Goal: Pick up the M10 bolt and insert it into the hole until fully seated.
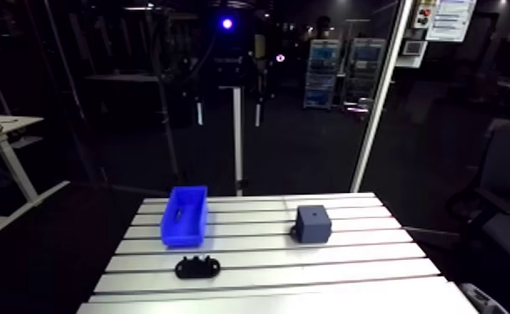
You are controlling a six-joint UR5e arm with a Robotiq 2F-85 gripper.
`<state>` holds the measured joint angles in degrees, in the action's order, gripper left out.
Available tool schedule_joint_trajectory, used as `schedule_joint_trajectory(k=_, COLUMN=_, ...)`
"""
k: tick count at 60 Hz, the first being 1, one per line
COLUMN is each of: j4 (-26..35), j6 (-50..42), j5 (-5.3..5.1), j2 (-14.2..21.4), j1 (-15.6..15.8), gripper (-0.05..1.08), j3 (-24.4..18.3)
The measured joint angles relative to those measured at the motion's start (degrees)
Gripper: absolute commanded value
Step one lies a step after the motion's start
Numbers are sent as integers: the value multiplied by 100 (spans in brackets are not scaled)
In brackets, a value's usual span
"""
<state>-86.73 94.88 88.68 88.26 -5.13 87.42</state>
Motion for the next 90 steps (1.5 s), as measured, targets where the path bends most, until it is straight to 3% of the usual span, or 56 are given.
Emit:
schedule_joint_trajectory(k=14, j4=-354, j6=-102, j5=-26, j2=6, j1=137, gripper=1, j3=293)
schedule_joint_trajectory(k=38, j4=-1605, j6=-345, j5=-24, j2=-2, j1=516, gripper=1, j3=1139)
schedule_joint_trajectory(k=59, j4=-3096, j6=-495, j5=2, j2=5, j1=603, gripper=1, j3=2184)
schedule_joint_trajectory(k=90, j4=-4157, j6=-454, j5=19, j2=-260, j1=665, gripper=1, j3=3026)
